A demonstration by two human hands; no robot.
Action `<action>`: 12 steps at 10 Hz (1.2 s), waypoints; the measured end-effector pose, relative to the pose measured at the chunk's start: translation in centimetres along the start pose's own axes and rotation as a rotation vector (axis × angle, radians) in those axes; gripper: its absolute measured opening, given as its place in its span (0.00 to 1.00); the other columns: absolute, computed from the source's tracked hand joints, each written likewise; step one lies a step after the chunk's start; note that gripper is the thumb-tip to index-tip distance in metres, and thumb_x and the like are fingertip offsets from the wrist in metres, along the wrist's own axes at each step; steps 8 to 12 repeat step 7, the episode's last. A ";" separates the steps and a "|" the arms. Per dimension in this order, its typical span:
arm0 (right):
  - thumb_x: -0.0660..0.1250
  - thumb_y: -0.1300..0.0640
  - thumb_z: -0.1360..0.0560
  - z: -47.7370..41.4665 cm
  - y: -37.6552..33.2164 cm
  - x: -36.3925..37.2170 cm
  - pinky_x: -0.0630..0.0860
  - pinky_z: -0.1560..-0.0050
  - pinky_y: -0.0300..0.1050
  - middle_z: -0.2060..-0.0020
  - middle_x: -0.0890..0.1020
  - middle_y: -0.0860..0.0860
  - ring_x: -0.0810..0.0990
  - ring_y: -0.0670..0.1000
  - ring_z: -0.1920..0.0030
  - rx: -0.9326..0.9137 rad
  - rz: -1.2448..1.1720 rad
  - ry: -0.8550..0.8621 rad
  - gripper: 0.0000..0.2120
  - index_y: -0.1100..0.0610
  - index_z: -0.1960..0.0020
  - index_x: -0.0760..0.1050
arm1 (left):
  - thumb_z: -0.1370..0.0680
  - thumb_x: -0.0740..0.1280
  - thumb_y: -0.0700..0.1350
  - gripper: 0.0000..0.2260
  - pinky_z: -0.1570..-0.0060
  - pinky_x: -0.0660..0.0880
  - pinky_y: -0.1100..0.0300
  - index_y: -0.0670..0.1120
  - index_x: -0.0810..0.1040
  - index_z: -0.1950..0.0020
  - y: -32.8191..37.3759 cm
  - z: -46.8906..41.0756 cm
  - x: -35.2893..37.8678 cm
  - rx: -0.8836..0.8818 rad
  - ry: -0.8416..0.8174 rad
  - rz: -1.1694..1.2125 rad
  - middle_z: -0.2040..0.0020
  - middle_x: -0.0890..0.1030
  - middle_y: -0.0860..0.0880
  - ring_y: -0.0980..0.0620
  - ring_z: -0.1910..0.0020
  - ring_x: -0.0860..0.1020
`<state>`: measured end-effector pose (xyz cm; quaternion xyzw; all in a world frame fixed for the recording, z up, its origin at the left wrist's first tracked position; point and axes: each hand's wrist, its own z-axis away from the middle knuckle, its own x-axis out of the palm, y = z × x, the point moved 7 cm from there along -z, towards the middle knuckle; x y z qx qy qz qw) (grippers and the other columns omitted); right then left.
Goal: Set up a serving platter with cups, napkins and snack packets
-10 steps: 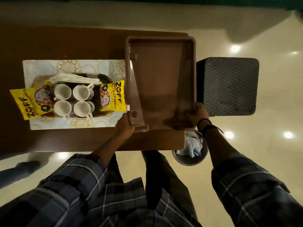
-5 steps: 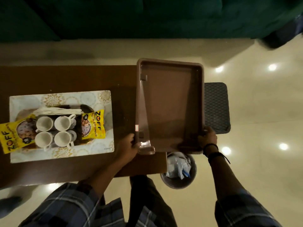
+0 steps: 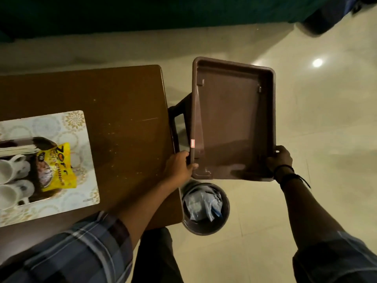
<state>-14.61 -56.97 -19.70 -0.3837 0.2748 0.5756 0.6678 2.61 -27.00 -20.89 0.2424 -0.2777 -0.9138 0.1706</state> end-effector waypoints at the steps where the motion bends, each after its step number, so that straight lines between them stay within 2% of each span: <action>1: 0.72 0.64 0.31 -1.7 0.6 0.2 0.74 0.39 0.53 0.40 0.79 0.62 0.76 0.64 0.39 -0.013 0.020 0.023 0.26 0.57 0.35 0.71 | 0.25 0.70 0.43 0.10 0.54 0.80 0.43 0.45 0.74 0.47 -0.6 -0.6 2.3 -0.018 -0.039 -0.004 0.50 0.78 0.45 0.41 0.54 0.81; 2: 0.72 0.63 0.31 -3.2 1.1 0.5 0.74 0.39 0.54 0.40 0.79 0.62 0.76 0.64 0.39 -0.040 0.030 0.026 0.25 0.57 0.35 0.71 | 0.24 0.67 0.43 0.13 0.46 0.78 0.44 0.43 0.73 0.40 -1.2 -0.8 4.4 -0.018 -0.116 -0.013 0.41 0.77 0.42 0.42 0.46 0.79; 3: 0.72 0.61 0.30 -3.4 1.1 0.4 0.74 0.38 0.55 0.39 0.79 0.62 0.76 0.64 0.39 -0.039 0.025 0.033 0.25 0.56 0.35 0.71 | 0.22 0.65 0.40 0.14 0.43 0.76 0.44 0.42 0.71 0.36 -0.9 -0.4 4.9 -0.017 -0.174 0.017 0.36 0.75 0.41 0.41 0.42 0.78; 4: 0.69 0.62 0.29 -2.4 0.5 0.1 0.73 0.37 0.56 0.38 0.77 0.62 0.75 0.64 0.38 -0.065 0.013 0.037 0.26 0.57 0.33 0.68 | 0.21 0.62 0.38 0.18 0.35 0.72 0.45 0.43 0.67 0.31 -0.2 0.7 4.8 -0.022 -0.290 0.025 0.32 0.72 0.41 0.42 0.35 0.73; 5: 0.68 0.63 0.29 -0.9 -0.4 -0.3 0.70 0.36 0.56 0.35 0.73 0.63 0.72 0.65 0.36 -0.122 0.016 0.074 0.29 0.59 0.30 0.65 | 0.20 0.61 0.38 0.22 0.32 0.68 0.50 0.42 0.61 0.26 0.3 2.0 3.6 0.005 -0.296 -0.044 0.28 0.67 0.42 0.43 0.30 0.68; 6: 0.69 0.62 0.29 3.3 -2.7 0.0 0.68 0.33 0.58 0.32 0.68 0.61 0.67 0.64 0.32 -0.208 -0.018 0.128 0.34 0.58 0.26 0.59 | 0.20 0.61 0.40 0.28 0.39 0.69 0.56 0.43 0.51 0.23 0.1 3.8 0.2 -0.011 -0.261 -0.032 0.24 0.62 0.43 0.44 0.29 0.68; 7: 0.69 0.61 0.29 6.4 -4.8 1.1 0.64 0.29 0.57 0.29 0.66 0.60 0.65 0.62 0.29 -0.243 -0.044 0.093 0.37 0.57 0.25 0.56 | 0.20 0.62 0.42 0.30 0.42 0.71 0.57 0.46 0.50 0.23 -0.3 4.6 -2.5 -0.045 -0.208 -0.007 0.24 0.62 0.44 0.45 0.31 0.70; 12: 0.69 0.61 0.29 6.4 -4.8 1.1 0.64 0.29 0.57 0.29 0.66 0.60 0.65 0.62 0.29 -0.243 -0.044 0.093 0.37 0.57 0.25 0.56 | 0.20 0.62 0.42 0.30 0.42 0.71 0.57 0.46 0.50 0.23 -0.3 4.6 -2.5 -0.045 -0.208 -0.007 0.24 0.62 0.44 0.45 0.31 0.70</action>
